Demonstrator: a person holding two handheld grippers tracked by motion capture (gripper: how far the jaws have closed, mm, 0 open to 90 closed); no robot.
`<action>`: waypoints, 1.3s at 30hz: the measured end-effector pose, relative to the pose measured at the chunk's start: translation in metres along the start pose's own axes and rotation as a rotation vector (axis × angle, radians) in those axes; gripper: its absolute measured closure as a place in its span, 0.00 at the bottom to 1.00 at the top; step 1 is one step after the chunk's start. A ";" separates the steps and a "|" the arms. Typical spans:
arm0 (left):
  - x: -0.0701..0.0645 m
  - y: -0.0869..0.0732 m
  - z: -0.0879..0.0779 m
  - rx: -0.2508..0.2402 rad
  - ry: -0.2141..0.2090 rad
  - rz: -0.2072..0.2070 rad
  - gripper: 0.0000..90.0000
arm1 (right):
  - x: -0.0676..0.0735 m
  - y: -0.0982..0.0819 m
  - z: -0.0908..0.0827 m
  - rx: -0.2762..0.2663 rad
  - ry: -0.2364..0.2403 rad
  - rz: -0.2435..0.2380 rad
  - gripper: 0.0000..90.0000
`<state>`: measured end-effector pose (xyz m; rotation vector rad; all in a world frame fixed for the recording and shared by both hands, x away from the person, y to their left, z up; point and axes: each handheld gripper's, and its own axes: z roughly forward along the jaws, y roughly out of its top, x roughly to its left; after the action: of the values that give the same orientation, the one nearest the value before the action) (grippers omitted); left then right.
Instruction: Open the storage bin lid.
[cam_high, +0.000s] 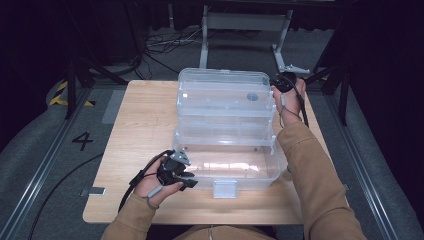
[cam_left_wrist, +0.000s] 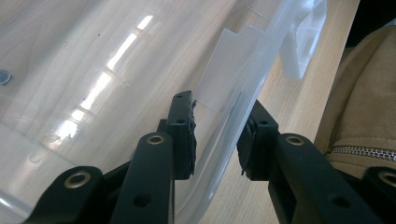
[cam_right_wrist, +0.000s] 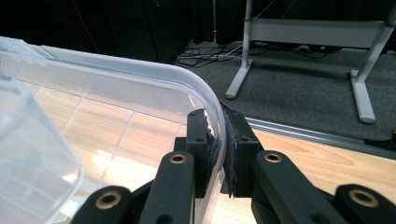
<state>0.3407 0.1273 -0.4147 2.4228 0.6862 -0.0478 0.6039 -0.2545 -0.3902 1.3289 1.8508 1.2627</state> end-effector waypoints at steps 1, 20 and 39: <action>0.000 0.000 0.000 0.000 -0.001 0.000 0.78 | 0.000 0.000 0.001 0.002 0.000 -0.002 0.92; 0.000 0.000 0.000 0.000 0.000 0.000 0.77 | -0.003 -0.006 0.010 0.034 0.012 0.021 0.92; 0.000 0.000 0.000 -0.004 0.004 0.001 0.77 | -0.006 -0.013 0.017 0.068 0.019 0.050 0.91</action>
<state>0.3401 0.1272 -0.4150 2.4199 0.6862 -0.0408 0.6143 -0.2548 -0.4095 1.4116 1.8995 1.2522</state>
